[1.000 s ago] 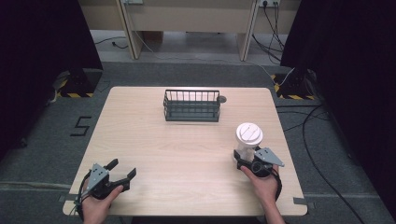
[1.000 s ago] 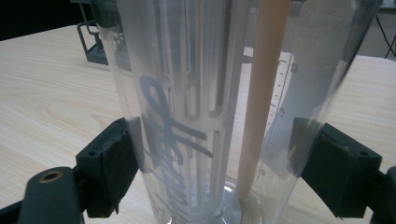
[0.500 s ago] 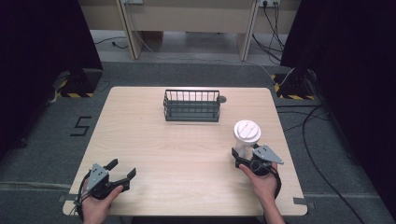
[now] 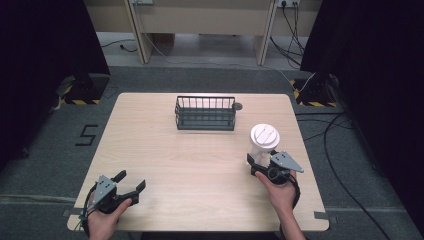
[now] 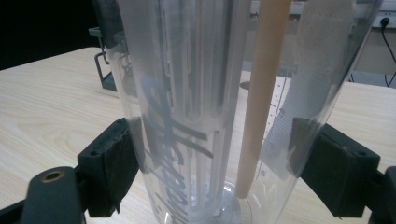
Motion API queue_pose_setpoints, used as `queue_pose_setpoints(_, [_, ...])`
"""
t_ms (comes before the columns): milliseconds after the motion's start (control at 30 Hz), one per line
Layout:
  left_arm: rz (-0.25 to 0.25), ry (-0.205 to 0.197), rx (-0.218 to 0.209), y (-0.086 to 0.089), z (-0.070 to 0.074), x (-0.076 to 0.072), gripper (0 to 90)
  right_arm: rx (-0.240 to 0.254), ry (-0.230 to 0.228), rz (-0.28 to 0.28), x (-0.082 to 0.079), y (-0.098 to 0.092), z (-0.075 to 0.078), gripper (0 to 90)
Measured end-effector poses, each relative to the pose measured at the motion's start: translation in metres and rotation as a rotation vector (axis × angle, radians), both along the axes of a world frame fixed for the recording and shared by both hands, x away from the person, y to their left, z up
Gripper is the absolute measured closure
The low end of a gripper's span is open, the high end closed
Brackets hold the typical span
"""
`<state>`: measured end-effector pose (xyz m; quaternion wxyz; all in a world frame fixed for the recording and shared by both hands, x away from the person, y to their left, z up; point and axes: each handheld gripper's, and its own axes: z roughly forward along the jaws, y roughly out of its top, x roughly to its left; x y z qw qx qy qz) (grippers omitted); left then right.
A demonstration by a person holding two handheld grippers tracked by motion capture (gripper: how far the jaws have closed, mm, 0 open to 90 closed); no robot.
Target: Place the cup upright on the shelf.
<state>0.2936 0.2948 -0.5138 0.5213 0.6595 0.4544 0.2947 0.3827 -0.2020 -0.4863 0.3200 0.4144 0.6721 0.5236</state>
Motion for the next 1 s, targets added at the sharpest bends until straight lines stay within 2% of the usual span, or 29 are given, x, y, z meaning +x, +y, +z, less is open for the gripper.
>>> queue_pose_setpoints(1000, [-0.003,0.000,0.000,0.001,0.000,-0.001,15.7,0.002,-0.028,0.022,0.016,0.022,0.020,18.9])
